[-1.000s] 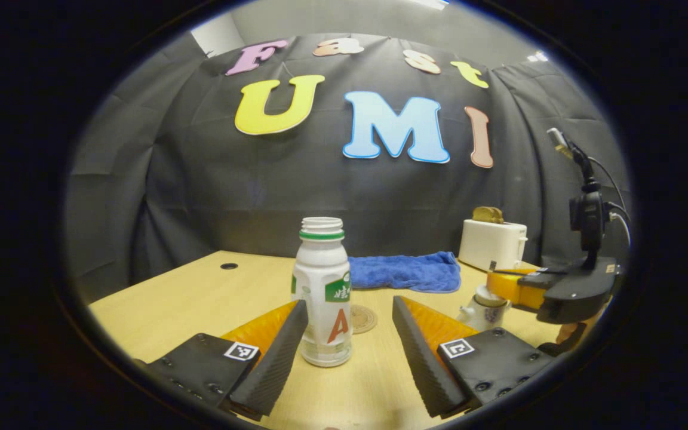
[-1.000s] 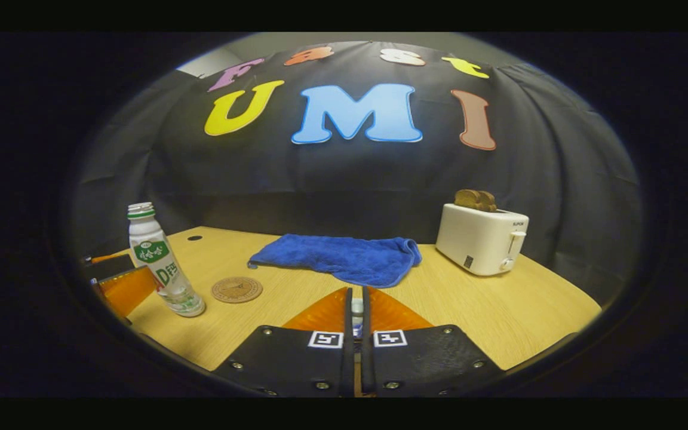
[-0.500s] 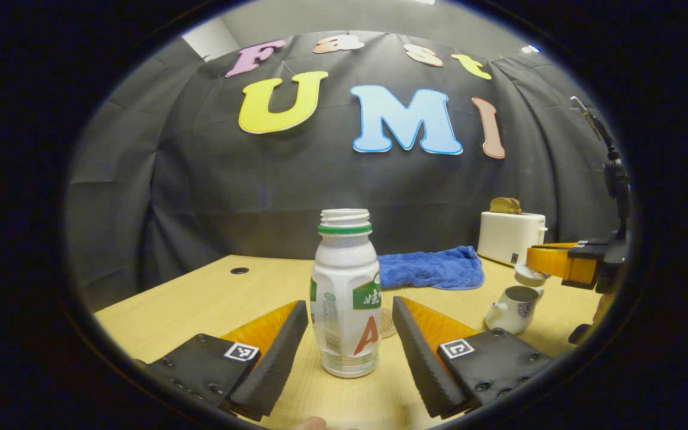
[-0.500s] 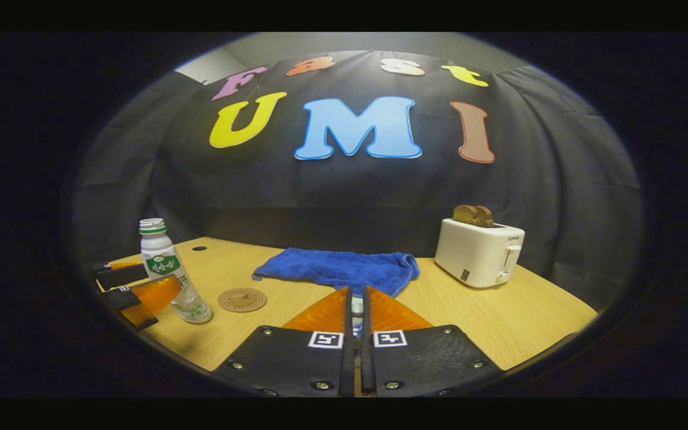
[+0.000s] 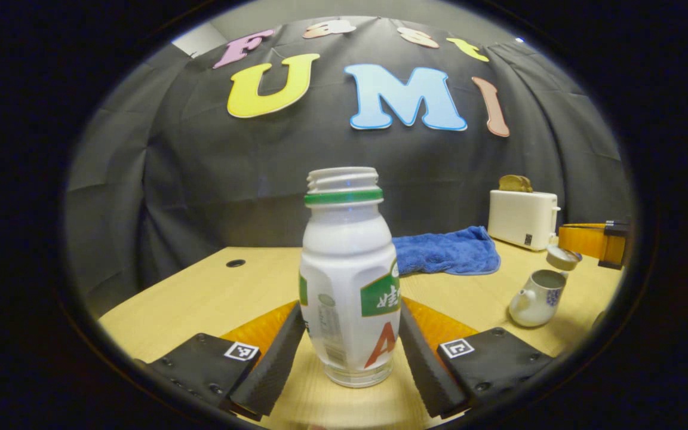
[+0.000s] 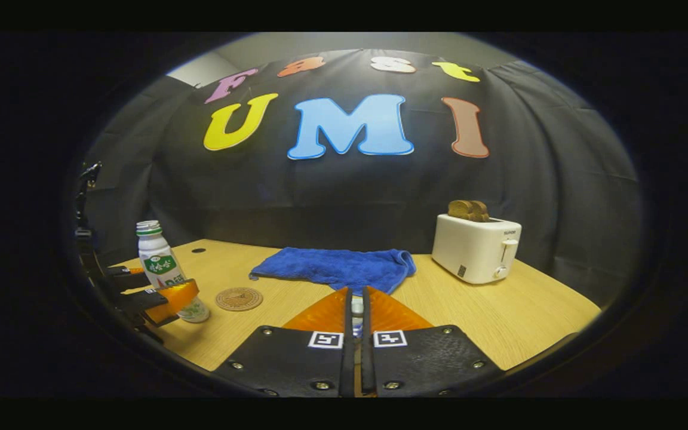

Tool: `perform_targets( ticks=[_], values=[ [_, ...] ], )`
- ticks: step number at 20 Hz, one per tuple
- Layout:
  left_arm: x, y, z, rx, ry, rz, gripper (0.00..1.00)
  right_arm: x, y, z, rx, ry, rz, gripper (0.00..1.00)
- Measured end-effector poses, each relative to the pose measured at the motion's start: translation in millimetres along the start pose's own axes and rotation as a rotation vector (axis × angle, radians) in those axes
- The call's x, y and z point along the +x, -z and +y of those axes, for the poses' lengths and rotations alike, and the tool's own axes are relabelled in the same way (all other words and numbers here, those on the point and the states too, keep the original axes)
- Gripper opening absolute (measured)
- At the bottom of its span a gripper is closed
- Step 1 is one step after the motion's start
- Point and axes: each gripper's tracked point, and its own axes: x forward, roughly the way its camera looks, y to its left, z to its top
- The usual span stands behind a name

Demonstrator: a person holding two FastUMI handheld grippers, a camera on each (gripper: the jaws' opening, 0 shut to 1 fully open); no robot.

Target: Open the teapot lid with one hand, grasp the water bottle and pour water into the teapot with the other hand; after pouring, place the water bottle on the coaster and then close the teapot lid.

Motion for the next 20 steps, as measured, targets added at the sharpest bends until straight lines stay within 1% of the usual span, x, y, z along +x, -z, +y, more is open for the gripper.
perform_targets(
  ticks=[1, 2, 3, 4, 5, 6, 7, 8, 9, 11, 13, 14, 15, 16, 18, 19, 20],
  values=[
    [2.2, 2.2, -1.4, 0.004, 0.007, 0.001, 1.00, -0.2, 1.1, -2.1, 0.004, 0.003, 0.000, 0.00],
    [8.3, 5.2, -2.2, 0.003, 0.010, 0.000, 0.96, -1.0, 0.1, -4.4, 0.009, 0.005, 0.000, 0.04],
    [2.9, 1.0, -2.7, 0.004, 0.014, 0.002, 0.91, -2.3, -0.2, -6.7, 0.014, 0.008, -0.002, 0.21],
    [2.4, 0.2, -3.5, 0.005, 0.018, 0.004, 0.87, -2.9, -1.5, -9.5, 0.019, 0.013, -0.004, 0.21],
    [1.6, 0.6, -3.1, 0.014, 0.021, 0.005, 0.85, -3.5, -1.8, -13.0, 0.023, 0.017, -0.005, 0.21],
    [1.9, 1.0, -3.9, 0.032, 0.020, 0.008, 0.84, -4.7, -3.0, -16.4, 0.028, 0.021, -0.007, 0.04],
    [2.4, 0.7, -3.5, 0.060, 0.018, 0.012, 0.84, -4.9, -2.8, -21.4, 0.033, 0.028, -0.009, 0.21],
    [2.3, -0.7, -3.2, 0.096, 0.013, 0.012, 0.78, -6.3, -3.7, -26.2, 0.037, 0.036, -0.011, 0.04],
    [3.2, -4.8, -3.1, 0.137, 0.008, 0.007, 0.73, -7.7, -3.0, -32.8, 0.040, 0.045, -0.013, 0.04],
    [2.7, -14.5, -7.0, 0.220, 0.005, -0.011, 0.72, -9.0, -1.2, -45.7, 0.050, 0.064, -0.012, 0.04],
    [4.3, -22.7, -14.3, 0.305, 0.006, -0.030, 0.83, -11.4, -0.2, -56.7, 0.063, 0.077, -0.011, 0.04],
    [3.8, -25.9, -18.0, 0.348, 0.006, -0.038, 0.83, -11.9, 0.1, -62.7, 0.064, 0.085, -0.010, 0.04],
    [4.4, -29.5, -21.2, 0.394, 0.004, -0.043, 0.83, -12.9, 1.8, -68.6, 0.067, 0.093, -0.009, 0.00],
    [4.8, -32.2, -24.8, 0.438, 0.001, -0.050, 0.83, -15.0, 1.6, -73.1, 0.070, 0.097, -0.011, 0.04],
    [6.0, -37.8, -32.5, 0.531, -0.004, -0.058, 0.83, -17.3, 4.9, -81.1, 0.069, 0.110, -0.008, 0.04],
    [6.6, -40.0, -36.4, 0.576, -0.003, -0.058, 0.82, -18.5, 7.4, -85.8, 0.071, 0.113, -0.005, 0.04],
    [7.2, -40.5, -40.2, 0.625, -0.001, -0.055, 0.72, -19.5, 8.8, -89.2, 0.074, 0.118, 0.000, 0.04]
  ],
)
